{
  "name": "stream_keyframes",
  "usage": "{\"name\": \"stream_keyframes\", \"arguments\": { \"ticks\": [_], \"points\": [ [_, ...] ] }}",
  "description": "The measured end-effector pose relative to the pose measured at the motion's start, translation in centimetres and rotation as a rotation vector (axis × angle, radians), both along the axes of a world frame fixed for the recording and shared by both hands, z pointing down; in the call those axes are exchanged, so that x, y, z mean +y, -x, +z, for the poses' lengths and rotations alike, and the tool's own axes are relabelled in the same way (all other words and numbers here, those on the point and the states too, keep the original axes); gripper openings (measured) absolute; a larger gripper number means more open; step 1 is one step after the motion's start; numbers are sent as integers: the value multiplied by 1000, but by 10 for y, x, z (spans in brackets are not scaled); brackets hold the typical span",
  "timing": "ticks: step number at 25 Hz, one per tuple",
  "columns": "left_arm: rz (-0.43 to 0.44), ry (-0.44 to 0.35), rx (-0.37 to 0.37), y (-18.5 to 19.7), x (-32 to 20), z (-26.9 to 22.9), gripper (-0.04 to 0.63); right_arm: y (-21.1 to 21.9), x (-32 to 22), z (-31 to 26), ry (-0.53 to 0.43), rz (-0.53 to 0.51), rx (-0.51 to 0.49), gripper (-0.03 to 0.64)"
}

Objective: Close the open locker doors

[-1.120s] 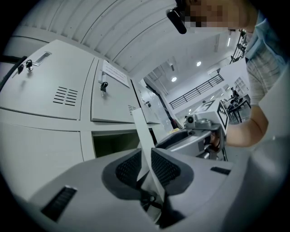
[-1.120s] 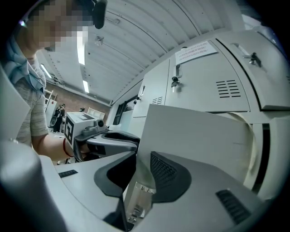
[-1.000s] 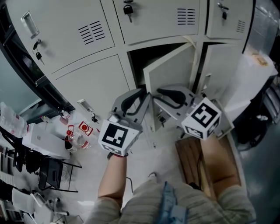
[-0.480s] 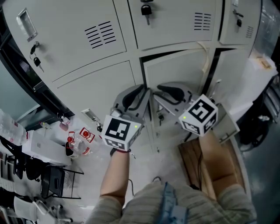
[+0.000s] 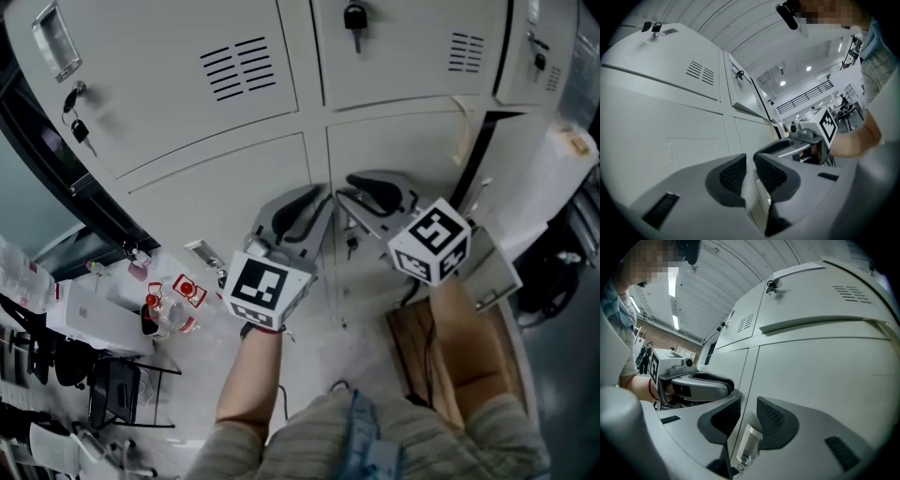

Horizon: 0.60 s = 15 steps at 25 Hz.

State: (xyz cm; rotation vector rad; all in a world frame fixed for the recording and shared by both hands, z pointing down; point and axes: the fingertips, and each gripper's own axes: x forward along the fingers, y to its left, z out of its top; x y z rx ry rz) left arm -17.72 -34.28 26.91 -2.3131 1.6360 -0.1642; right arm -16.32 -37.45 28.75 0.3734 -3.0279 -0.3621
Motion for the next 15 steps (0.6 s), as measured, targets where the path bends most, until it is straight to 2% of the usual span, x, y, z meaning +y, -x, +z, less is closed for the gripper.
{"name": "stream_keyframes", "arguments": {
  "ticks": [8, 15],
  "points": [
    [20, -2, 18, 1, -1, 1, 67, 6, 5, -7, -29, -28, -14, 87],
    [62, -10, 32, -23, 0, -5, 67, -21, 16, -12, -52, -22, -14, 87]
  ]
}}
